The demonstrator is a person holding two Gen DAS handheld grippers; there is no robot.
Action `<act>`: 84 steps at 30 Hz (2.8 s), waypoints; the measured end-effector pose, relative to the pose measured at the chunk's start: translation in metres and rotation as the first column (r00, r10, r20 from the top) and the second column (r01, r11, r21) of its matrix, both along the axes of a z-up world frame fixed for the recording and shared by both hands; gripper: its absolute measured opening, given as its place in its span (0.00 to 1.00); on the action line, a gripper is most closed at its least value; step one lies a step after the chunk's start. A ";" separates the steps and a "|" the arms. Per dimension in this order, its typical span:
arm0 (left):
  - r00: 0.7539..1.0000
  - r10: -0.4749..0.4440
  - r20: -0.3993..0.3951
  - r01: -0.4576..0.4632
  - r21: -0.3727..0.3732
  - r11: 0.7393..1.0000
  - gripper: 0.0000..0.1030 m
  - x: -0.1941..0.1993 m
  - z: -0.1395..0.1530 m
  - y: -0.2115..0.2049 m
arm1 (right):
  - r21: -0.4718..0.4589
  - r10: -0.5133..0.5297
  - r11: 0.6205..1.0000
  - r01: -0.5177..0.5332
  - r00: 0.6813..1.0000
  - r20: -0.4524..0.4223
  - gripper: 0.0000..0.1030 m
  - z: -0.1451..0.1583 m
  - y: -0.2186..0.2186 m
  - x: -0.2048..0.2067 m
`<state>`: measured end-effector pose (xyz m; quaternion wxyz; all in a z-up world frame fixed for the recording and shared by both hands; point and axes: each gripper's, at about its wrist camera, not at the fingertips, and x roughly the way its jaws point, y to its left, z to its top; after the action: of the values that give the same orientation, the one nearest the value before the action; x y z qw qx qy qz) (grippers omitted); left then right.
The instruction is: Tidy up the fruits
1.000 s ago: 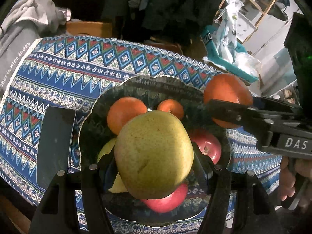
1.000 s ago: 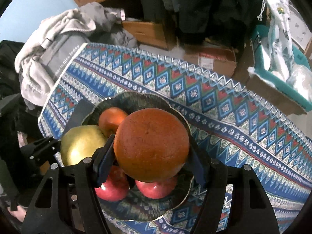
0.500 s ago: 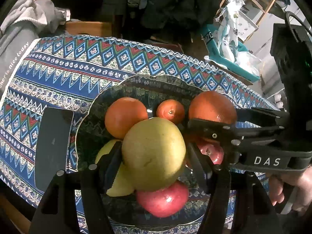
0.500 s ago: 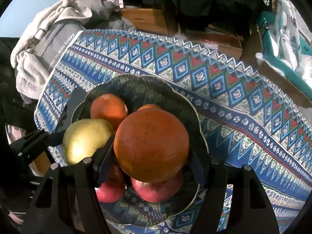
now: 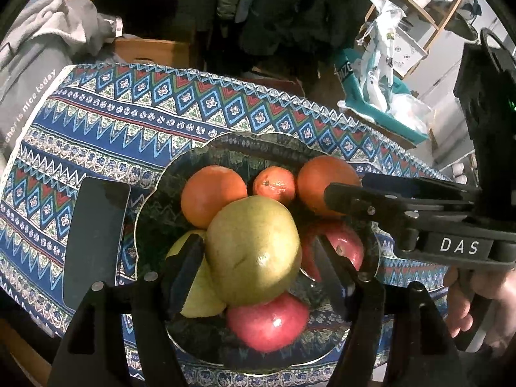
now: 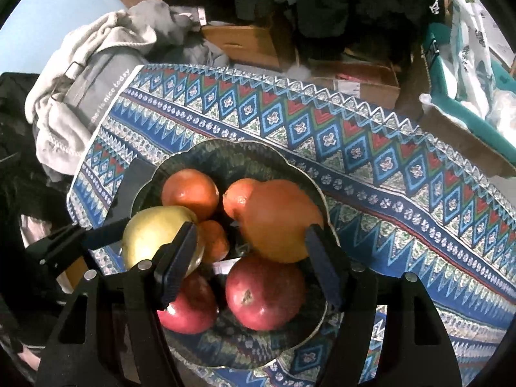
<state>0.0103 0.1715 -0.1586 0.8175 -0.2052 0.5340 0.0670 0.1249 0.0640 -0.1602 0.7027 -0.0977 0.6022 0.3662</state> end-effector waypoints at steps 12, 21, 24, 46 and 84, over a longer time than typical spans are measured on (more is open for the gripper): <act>0.996 -0.011 0.084 0.007 0.041 0.999 0.76 -0.010 0.043 -0.008 | 0.017 -0.010 1.000 0.007 0.989 0.146 0.69 0.055 -0.019 -0.016; 0.991 -0.027 0.131 0.012 0.116 0.993 0.78 -0.019 0.072 -0.021 | 0.043 -0.052 0.998 0.042 0.965 0.257 0.73 0.101 -0.052 -0.029; 0.987 -0.052 0.151 0.026 0.167 0.986 0.78 -0.022 0.085 -0.029 | 0.058 -0.060 0.997 0.046 0.958 0.282 0.73 0.114 -0.062 -0.034; 0.952 -0.134 0.275 0.062 0.255 0.965 0.85 -0.033 0.153 -0.076 | 0.127 -0.123 0.989 0.074 0.887 0.446 0.81 0.182 -0.129 -0.056; 0.955 -0.135 0.264 0.027 0.376 0.926 0.99 -0.024 0.173 -0.110 | 0.164 -0.202 0.976 0.140 0.862 0.465 0.82 0.193 -0.193 -0.057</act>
<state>-0.0134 0.0618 0.0142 0.9117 -0.0332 0.3967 0.1016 0.0681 -0.1289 0.0330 0.8640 -0.0872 0.3920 0.3036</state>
